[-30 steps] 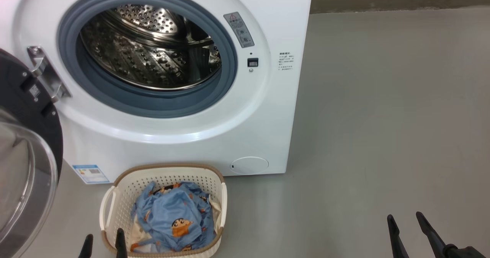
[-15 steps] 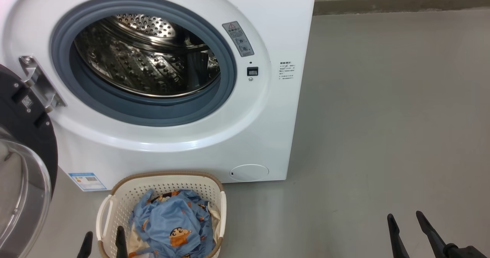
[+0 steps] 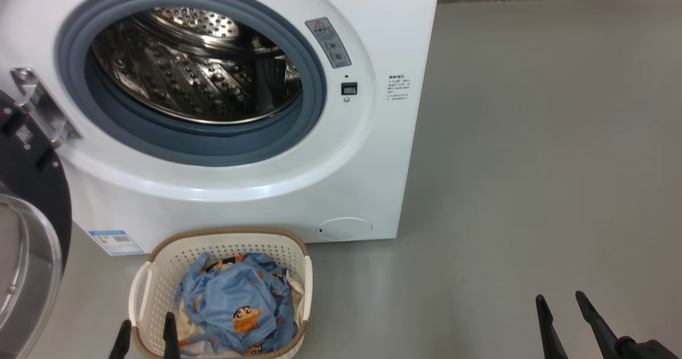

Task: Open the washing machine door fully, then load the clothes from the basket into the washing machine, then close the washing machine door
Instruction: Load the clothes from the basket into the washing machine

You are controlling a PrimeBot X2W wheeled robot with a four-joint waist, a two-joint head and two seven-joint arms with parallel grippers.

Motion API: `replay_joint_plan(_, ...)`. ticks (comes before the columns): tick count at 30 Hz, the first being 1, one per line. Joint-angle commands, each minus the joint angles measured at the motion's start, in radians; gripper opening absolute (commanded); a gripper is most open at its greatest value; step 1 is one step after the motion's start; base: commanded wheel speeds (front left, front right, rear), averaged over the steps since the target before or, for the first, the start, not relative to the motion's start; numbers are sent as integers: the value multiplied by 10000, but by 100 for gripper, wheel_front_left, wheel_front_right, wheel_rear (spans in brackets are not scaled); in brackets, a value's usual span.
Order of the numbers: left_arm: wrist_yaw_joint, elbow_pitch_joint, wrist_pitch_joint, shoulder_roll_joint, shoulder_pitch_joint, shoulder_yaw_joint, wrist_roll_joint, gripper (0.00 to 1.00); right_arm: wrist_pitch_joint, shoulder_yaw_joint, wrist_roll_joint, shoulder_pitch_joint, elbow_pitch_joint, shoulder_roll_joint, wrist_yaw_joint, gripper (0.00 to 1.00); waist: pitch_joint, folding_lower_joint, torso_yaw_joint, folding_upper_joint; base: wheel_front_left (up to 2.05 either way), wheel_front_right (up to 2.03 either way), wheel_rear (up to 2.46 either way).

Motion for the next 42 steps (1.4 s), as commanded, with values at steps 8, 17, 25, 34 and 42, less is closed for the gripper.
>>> replay_joint_plan(8, -80, 1066, -63, 97, -1513, 3, -142, 100, -120, 404, 143, -860, -358, -63, 16, 100, 1528, 0, -401, 0, 0, 0, 0)
replay_joint_plan(17, -14, 3255, 366, 279, -3777, 17, -470, 100, -120, 482, 288, -1800, -414, -40, 16, 100, 3423, 0, -860, 0, 0, 0, 0)
replay_joint_plan(25, -101, 5683, 1157, 735, -5838, 80, -669, 100, -120, 689, 359, -2619, -531, -158, 16, 100, 4966, 0, -1069, 0, 0, 0, 0)
replay_joint_plan(34, -125, 8289, 1562, 1211, -7828, 466, -1157, 100, -120, 687, 429, -3018, -751, -422, 16, 100, 6136, 0, -1084, 0, 0, 0, 0)
replay_joint_plan(42, -497, 9816, 1610, 1496, -9341, 514, -1547, 100, -120, 597, 477, -3167, -981, -554, 16, 100, 7056, 0, -1136, 0, 0, 0, 0)
